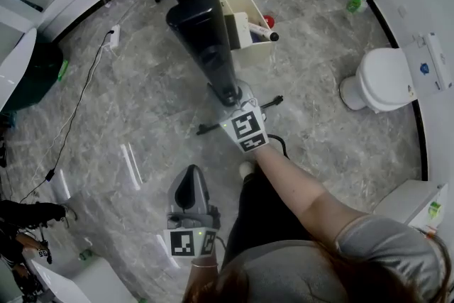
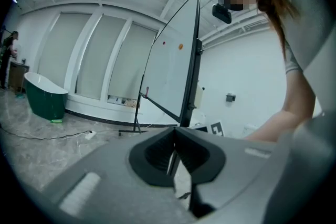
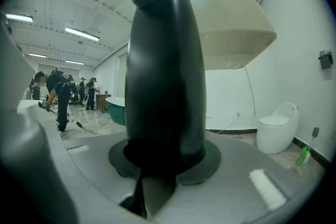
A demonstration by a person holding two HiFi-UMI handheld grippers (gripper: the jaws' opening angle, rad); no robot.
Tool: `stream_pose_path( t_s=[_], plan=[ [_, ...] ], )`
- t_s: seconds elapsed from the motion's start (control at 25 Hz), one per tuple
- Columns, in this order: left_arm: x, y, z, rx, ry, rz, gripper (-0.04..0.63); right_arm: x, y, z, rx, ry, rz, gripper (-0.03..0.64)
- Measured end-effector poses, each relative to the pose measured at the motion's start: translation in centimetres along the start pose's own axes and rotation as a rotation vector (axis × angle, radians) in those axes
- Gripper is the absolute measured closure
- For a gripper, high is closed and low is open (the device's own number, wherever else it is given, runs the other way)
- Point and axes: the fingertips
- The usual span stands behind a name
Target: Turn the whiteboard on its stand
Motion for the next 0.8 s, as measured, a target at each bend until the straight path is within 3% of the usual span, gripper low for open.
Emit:
stream_pose_path(
  t_s=[0.48, 0.8],
  plan=[
    [-0.6, -1.7, 1.5, -0.071, -0.005, -0.022, 0.597, -0.5, 1.7, 3.8, -0.046, -0.014, 0.004, 0.518],
    [-0.5, -3.8, 4.4, -0.042, -0.023, -0.025, 0.597, -0.6, 3.4, 6.5, -0.035, -0.013, 0.005, 0.517]
  ],
)
Point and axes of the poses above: the fingertips, and each gripper's own axes: z backward along the fingers, y to its left, x out of its top, and after that the axes turned 5 degrees about -y, right-handed
